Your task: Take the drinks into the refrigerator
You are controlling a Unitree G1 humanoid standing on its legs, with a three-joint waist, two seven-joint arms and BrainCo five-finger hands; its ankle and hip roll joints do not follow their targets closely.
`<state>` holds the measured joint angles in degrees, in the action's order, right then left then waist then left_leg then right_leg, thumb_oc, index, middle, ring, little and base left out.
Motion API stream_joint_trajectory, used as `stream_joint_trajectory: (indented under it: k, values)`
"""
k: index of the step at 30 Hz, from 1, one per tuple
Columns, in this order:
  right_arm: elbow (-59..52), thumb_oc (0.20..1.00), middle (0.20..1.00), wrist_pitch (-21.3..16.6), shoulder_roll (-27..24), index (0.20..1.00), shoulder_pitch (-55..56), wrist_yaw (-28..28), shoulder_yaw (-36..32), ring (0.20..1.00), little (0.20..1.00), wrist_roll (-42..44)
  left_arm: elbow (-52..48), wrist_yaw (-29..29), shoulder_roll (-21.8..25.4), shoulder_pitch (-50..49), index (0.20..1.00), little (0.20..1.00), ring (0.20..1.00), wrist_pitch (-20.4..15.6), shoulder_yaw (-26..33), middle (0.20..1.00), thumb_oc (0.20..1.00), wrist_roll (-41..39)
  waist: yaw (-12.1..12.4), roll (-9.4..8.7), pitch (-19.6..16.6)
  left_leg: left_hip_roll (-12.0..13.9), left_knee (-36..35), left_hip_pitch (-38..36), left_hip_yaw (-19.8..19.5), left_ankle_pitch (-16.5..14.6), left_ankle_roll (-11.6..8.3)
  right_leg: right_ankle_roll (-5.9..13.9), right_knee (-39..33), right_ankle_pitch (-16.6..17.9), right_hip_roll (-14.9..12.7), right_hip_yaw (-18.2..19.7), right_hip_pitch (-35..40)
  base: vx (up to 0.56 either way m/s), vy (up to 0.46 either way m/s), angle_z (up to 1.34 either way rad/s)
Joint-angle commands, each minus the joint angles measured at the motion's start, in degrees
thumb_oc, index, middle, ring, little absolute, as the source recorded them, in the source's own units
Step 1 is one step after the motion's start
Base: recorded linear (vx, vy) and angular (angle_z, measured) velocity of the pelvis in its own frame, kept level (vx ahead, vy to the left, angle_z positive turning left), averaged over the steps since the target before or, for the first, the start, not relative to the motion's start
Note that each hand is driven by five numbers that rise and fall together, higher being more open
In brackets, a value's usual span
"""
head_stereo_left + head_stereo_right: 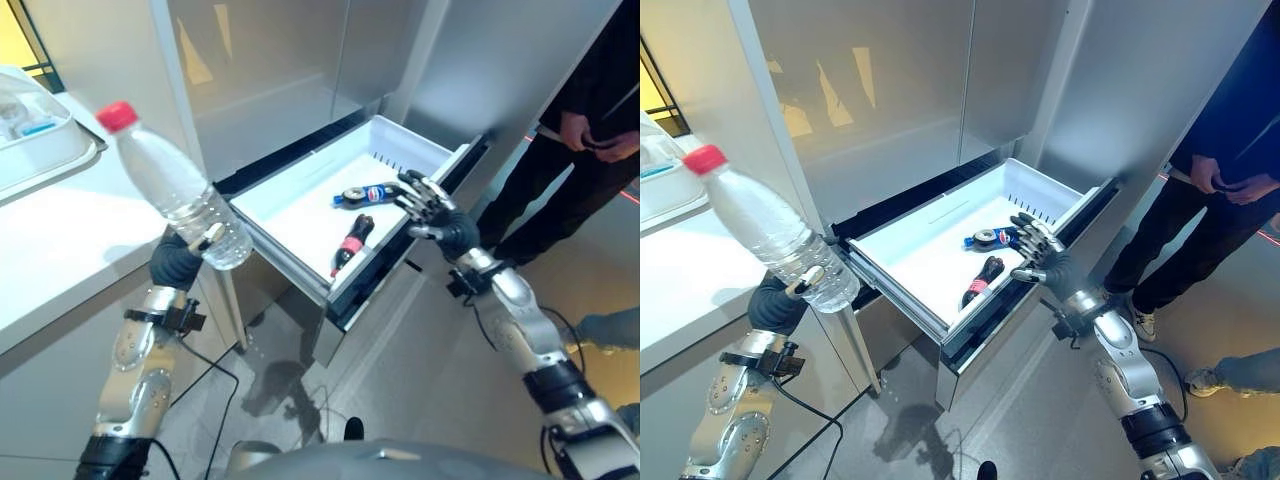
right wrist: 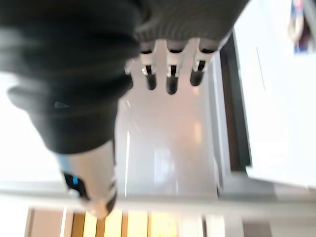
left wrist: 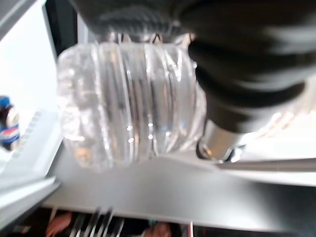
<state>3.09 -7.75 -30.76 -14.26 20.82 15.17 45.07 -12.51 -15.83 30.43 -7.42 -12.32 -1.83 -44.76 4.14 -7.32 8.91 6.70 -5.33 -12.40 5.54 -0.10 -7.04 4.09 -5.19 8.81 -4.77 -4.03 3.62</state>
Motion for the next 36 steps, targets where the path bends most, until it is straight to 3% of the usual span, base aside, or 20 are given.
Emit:
stream_joint_trajectory:
  k: [1,7,9,16,29,36]
  values:
    - [0.37,1.000,1.000,-0.06,-5.07,1.000,-9.41,3.05,3.37,1.000,1.000,4.17,-10.76,-5.23,3.83,4.52,0.200,0.200,0.200,-2.34,-1.91,0.200,0.200,-3.70,0.37,1.28,-0.03,-4.58,0.33,-0.16,-1.92,-4.55,6.83,0.96,7.28,-6.44,0.27,-2.21,1.82,0.00,0.000,0.00]
    - [1.99,1.000,1.000,1.89,-6.02,1.000,-17.75,5.24,10.85,1.000,1.000,7.41,-12.34,-8.38,8.85,8.07,0.200,0.200,0.200,-1.25,-8.51,0.200,0.200,-3.49,0.39,1.49,-0.01,-4.59,0.33,-0.48,-1.70,-4.51,6.84,1.13,7.76,-6.57,0.23,-1.86,1.73,-0.01,-0.001,-0.02]
    - [3.10,1.000,1.000,2.57,-4.24,1.000,-22.35,5.47,14.74,1.000,1.000,9.22,-12.27,-9.36,10.82,10.19,0.200,0.200,0.200,-0.65,-12.01,0.200,0.200,-3.77,0.49,1.79,-0.05,-4.58,0.33,-0.67,-1.37,-4.49,6.87,1.18,7.76,-6.44,0.18,-1.58,1.61,-0.02,-0.003,-0.04]
    - [2.11,1.000,1.000,4.14,0.12,1.000,-26.01,6.51,19.49,1.000,1.000,10.38,-10.65,-10.09,13.41,13.10,0.200,0.200,0.200,-0.17,-15.40,0.200,0.200,-1.37,0.61,2.59,0.14,-4.59,0.33,-1.02,-0.44,-4.60,7.01,1.50,7.75,-6.32,0.09,-0.72,1.42,0.00,0.001,-0.01]
    - [-9.25,1.000,1.000,7.25,3.86,1.000,-21.67,11.08,20.84,1.000,1.000,16.75,-8.30,-11.23,11.54,14.32,0.200,0.200,0.200,-0.38,-17.55,0.200,0.200,2.39,0.29,3.22,0.50,-4.69,0.33,-1.21,0.05,-4.79,7.17,1.61,7.72,-6.60,0.19,-0.76,1.41,0.01,0.002,-0.05]
    - [-16.45,1.000,1.000,8.56,-0.02,1.000,-21.69,13.64,21.93,1.000,1.000,19.06,-8.05,-12.11,12.05,13.75,0.200,0.200,0.200,-0.73,-17.00,0.200,0.200,2.66,0.22,2.99,0.64,-4.66,0.33,-1.11,-0.04,-4.82,7.14,1.68,7.76,-6.65,0.18,-0.84,1.39,0.00,0.000,0.00]
